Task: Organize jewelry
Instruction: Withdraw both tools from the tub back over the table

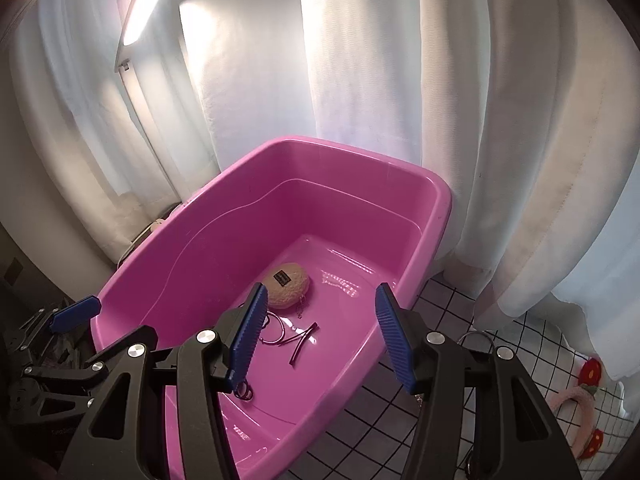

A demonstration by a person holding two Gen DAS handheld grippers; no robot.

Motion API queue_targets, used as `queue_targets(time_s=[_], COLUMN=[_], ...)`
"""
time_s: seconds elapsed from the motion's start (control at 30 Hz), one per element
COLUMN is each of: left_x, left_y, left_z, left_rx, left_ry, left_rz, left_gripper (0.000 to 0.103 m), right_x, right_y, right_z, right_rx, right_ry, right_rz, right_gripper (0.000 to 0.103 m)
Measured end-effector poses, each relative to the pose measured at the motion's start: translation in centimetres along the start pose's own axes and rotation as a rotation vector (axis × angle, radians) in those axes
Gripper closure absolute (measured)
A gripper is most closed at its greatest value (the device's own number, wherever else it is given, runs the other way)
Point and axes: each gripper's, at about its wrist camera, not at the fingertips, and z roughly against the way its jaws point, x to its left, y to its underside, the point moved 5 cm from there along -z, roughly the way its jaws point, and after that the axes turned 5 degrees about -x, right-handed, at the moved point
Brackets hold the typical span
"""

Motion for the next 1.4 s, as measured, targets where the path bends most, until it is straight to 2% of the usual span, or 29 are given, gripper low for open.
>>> queue_targets(time_s=[0.17, 0.33, 0.57, 0.77, 0.97, 1.2, 1.4], left_x=[-2.5, -7.0, -14.2, -19.7, -23.1, -24.6, -24.5], left_y=[-0.3, 0.0, 2.1, 4.8, 7.7, 10.6, 12.7], left_z=[1.8, 3.0, 3.5, 2.9, 0.4, -5.3, -8.9], left_rx=[-0.036, -0.054, -0.027, 0.023, 0.034, 0.091, 0.117], left_ry=[0.048, 0.128, 0.252, 0.317, 0.301, 0.225, 0.171], left_rz=[-0.016, -0.058, -0.129, -0.172, -0.214, -0.235, -0.224], left_gripper=[0.007, 0.007, 0.007, 0.007, 0.007, 0.006, 0.006], right_x=[-3.1, -8.2, -16.5, -22.6, -27.9, -33.6, -36.6], right_y=[1.6, 4.6, 10.0, 15.1, 20.3, 25.9, 28.7], right_z=[3.2, 6.9, 12.5, 16.5, 17.2, 13.0, 9.6], right_rx=[-0.04, -0.058, -0.052, -0.039, 0.002, 0.121, 0.197], right_ry=[0.025, 0.103, 0.272, 0.371, 0.431, 0.466, 0.48], right_rz=[-0.057, -0.128, -0.23, -0.331, -0.417, -0.52, -0.573], right_gripper=[0.047, 0.046, 0.046, 0.045, 0.043, 0.043, 0.043])
